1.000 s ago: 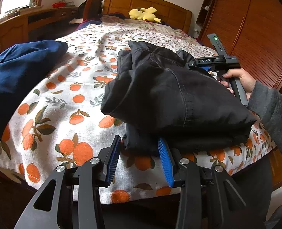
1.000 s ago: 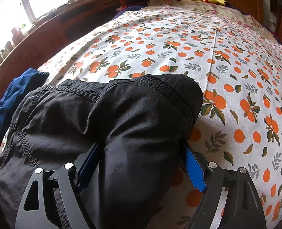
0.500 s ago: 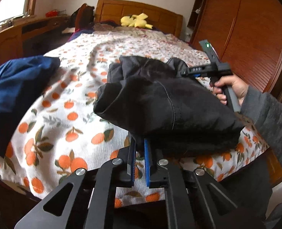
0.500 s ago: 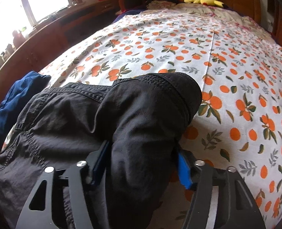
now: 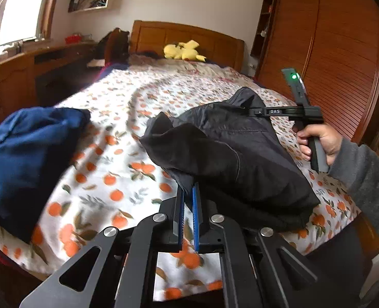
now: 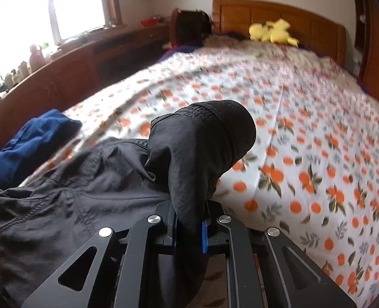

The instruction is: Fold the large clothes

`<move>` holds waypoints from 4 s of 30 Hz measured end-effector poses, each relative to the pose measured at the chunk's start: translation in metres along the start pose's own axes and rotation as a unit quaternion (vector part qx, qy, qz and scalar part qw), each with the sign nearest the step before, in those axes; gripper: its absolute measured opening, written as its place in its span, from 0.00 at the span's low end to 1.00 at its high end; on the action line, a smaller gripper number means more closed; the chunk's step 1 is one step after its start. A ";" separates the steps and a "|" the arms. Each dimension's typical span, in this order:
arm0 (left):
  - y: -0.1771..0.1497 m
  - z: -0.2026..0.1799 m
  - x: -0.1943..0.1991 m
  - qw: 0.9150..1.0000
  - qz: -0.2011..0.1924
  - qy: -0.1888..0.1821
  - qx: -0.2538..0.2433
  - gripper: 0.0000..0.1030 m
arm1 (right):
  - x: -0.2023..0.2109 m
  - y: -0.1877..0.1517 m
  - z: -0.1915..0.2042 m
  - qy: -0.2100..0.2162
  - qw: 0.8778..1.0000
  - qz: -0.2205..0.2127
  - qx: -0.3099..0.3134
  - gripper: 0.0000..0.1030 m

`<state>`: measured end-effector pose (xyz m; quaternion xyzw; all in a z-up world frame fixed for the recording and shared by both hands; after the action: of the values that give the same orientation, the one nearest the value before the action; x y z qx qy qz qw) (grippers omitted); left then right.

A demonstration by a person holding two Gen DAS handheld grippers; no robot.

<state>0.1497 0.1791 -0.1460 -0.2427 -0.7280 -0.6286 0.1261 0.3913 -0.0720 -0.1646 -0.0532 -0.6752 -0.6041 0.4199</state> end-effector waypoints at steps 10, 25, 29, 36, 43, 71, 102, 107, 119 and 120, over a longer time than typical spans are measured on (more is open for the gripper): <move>0.039 0.054 0.020 0.998 -0.036 0.052 -0.004 0.05 | 0.005 0.058 0.067 0.012 0.998 -0.046 0.044 0.09; 0.094 0.183 0.084 0.983 -0.094 0.156 0.032 0.05 | -0.012 0.162 0.215 0.054 0.988 -0.091 0.111 0.09; 0.107 0.225 0.113 0.974 -0.104 0.198 0.039 0.05 | -0.022 0.181 0.265 0.078 0.984 -0.097 0.128 0.09; 0.107 0.289 0.165 0.953 -0.113 0.277 0.047 0.05 | -0.039 0.196 0.353 0.129 0.975 -0.103 0.152 0.09; 0.061 0.330 0.169 0.946 -0.073 0.306 0.076 0.05 | -0.091 0.158 0.396 0.147 0.974 -0.054 0.166 0.10; 0.094 0.301 0.123 0.953 -0.018 0.297 0.056 0.09 | -0.036 0.049 0.422 0.254 0.949 -0.007 0.186 0.34; 0.107 0.084 0.105 0.971 -0.086 0.221 0.000 0.98 | 0.150 0.007 0.219 0.113 0.979 -0.123 0.115 0.66; 0.111 0.020 0.084 0.978 -0.080 0.190 -0.020 0.98 | 0.185 -0.010 0.160 0.063 0.985 -0.142 0.079 0.82; 0.113 -0.122 0.066 0.988 -0.098 0.111 -0.046 0.98 | 0.282 -0.051 0.042 -0.028 0.979 -0.198 -0.027 0.93; 0.113 -0.130 0.066 0.988 -0.100 0.104 -0.048 0.98 | 0.291 -0.054 0.035 -0.035 0.978 -0.202 -0.032 0.93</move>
<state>0.1355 0.0754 0.0063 -0.1080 -0.7008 -0.6938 0.1260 0.1559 -0.1830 -0.0197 0.0493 -0.6668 -0.6954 0.2636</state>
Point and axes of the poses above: each gripper's, at about its wrist camera, not at the fingertips, and x roughly against the way its jaws point, z to its left, y to its top, the point moved 6 cm from there along -x, roughly the way its jaws point, and after that the axes turned 5 degrees about -z, right-handed, at the moved point
